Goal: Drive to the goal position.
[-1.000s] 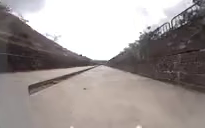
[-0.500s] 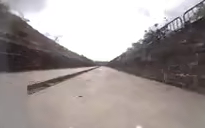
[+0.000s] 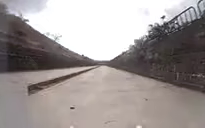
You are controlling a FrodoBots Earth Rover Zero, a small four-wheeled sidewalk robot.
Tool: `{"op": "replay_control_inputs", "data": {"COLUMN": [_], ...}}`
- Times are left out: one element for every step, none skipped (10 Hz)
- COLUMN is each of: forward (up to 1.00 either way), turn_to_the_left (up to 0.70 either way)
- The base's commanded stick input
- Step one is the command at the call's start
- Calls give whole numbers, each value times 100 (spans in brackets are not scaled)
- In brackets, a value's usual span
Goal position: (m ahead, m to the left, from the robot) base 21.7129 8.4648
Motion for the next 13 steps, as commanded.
{"op": "replay_control_inputs", "data": {"forward": [100, 100, 100, 100, 100, 100, 100, 100, 100, 100, 100, 100, 100], "turn_to_the_left": [0, 0, 0, 0, 0, 0, 0, 0, 0, 0, 0, 0, 0]}}
